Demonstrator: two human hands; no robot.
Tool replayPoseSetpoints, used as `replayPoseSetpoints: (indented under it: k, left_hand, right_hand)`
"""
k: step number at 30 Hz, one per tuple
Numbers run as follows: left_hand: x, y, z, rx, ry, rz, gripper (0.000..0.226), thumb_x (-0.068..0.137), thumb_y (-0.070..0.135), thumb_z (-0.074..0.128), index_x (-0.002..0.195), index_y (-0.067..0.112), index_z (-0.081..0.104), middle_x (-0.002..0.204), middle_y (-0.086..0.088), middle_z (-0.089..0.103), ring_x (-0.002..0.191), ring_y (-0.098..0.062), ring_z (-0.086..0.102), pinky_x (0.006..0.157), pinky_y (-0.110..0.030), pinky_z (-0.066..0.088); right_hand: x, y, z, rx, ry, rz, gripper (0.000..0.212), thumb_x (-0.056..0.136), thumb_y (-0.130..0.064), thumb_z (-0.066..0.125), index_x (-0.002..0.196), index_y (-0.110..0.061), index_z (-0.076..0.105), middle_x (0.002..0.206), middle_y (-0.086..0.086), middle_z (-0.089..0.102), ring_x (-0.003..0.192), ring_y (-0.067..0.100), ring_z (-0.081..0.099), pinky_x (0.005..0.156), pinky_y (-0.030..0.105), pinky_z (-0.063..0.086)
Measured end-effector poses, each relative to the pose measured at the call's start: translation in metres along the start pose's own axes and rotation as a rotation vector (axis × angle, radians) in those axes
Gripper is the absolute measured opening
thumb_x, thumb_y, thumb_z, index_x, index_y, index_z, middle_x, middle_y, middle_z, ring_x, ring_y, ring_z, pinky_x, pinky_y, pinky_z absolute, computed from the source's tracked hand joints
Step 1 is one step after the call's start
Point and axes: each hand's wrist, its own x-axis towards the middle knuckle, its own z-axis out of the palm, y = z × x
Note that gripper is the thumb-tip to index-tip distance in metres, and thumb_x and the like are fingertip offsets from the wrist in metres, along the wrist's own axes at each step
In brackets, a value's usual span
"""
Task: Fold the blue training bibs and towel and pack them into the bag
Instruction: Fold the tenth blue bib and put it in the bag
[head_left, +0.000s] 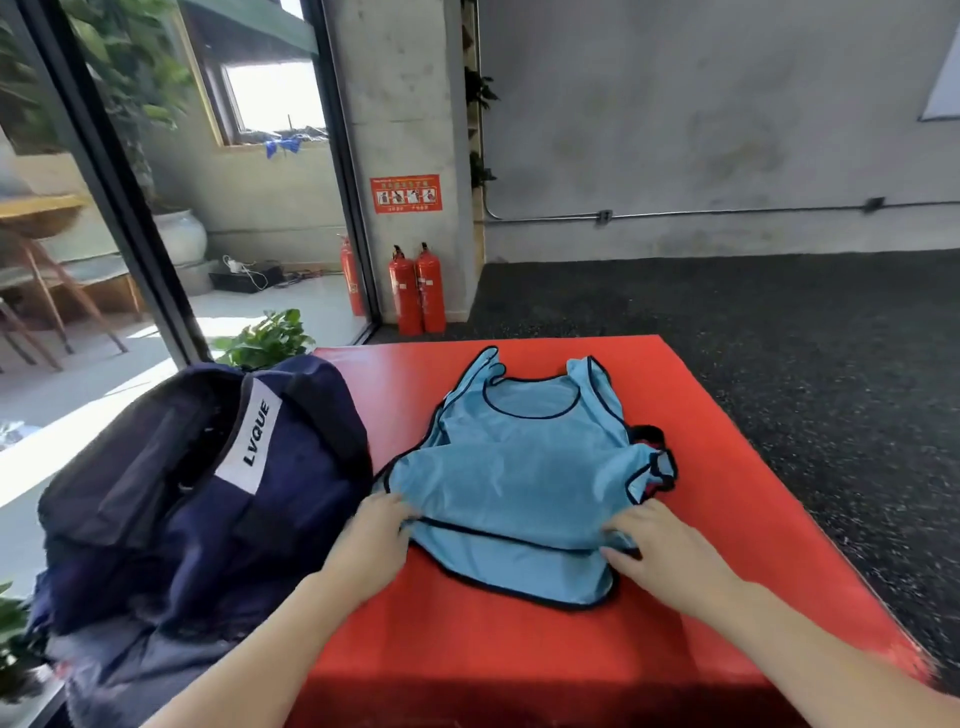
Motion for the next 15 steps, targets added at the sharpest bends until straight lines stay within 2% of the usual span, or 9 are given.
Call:
replayPoseSetpoints:
  k: [3,5,7,9,12,15]
  left_hand:
    - [-0.006,0.01,0.005,0.03,0.041,0.006,0.025,0.092,0.015,0.062,0.109,0.029,0.075,0.109,0.017,0.062,0.117,-0.014,0.053,0.089,-0.041,0.049]
    - [-0.008,0.02,0.006,-0.116,0.038,0.045,0.022,0.091,0.016,0.066,0.105,0.03,0.076,0.11,0.019,0.065,0.112,-0.004,0.055,0.096,-0.035,0.049]
    - [-0.014,0.034,0.004,-0.239,-0.04,0.068,0.018,0.09,0.026,0.071,0.101,0.04,0.073,0.104,0.022,0.064,0.102,0.005,0.056,0.095,-0.026,0.049]
    - [-0.019,0.046,0.008,-0.275,-0.121,0.096,0.014,0.086,0.039,0.074,0.099,0.045,0.071,0.101,0.022,0.064,0.1,0.006,0.057,0.093,-0.021,0.047]
    - [-0.02,0.06,0.016,-0.248,-0.193,0.159,0.03,0.079,0.056,0.076,0.102,0.036,0.075,0.1,0.024,0.066,0.104,0.007,0.056,0.096,-0.02,0.046]
    - [-0.014,0.075,0.022,-0.211,-0.205,0.222,0.037,0.081,0.056,0.074,0.107,0.03,0.075,0.104,0.02,0.067,0.105,0.002,0.057,0.096,-0.022,0.047]
  right_hand:
    - [-0.002,-0.017,0.007,0.104,0.011,-0.081,0.032,0.094,-0.055,0.059,0.118,-0.035,0.065,0.112,-0.023,0.058,0.113,-0.002,0.045,0.093,0.023,0.046]
    - [-0.004,-0.026,0.013,0.184,-0.093,-0.135,0.036,0.09,-0.06,0.061,0.116,-0.036,0.066,0.111,-0.024,0.057,0.112,-0.005,0.046,0.096,0.022,0.044]
    - [-0.005,-0.029,0.021,0.215,-0.19,-0.172,0.038,0.088,-0.063,0.062,0.112,-0.035,0.068,0.111,-0.023,0.055,0.111,-0.004,0.046,0.096,0.019,0.042]
    - [-0.004,-0.031,0.025,0.215,-0.191,-0.171,0.032,0.09,-0.058,0.064,0.108,-0.032,0.071,0.111,-0.02,0.056,0.109,-0.003,0.048,0.094,0.019,0.042]
    - [0.001,-0.032,0.028,0.192,-0.159,-0.182,0.021,0.095,-0.045,0.063,0.103,-0.028,0.072,0.105,-0.016,0.059,0.103,0.002,0.052,0.092,0.024,0.045]
    - [0.003,-0.026,0.026,0.226,-0.161,-0.139,0.015,0.097,-0.04,0.062,0.098,-0.027,0.07,0.095,-0.017,0.06,0.094,0.002,0.054,0.087,0.024,0.046]
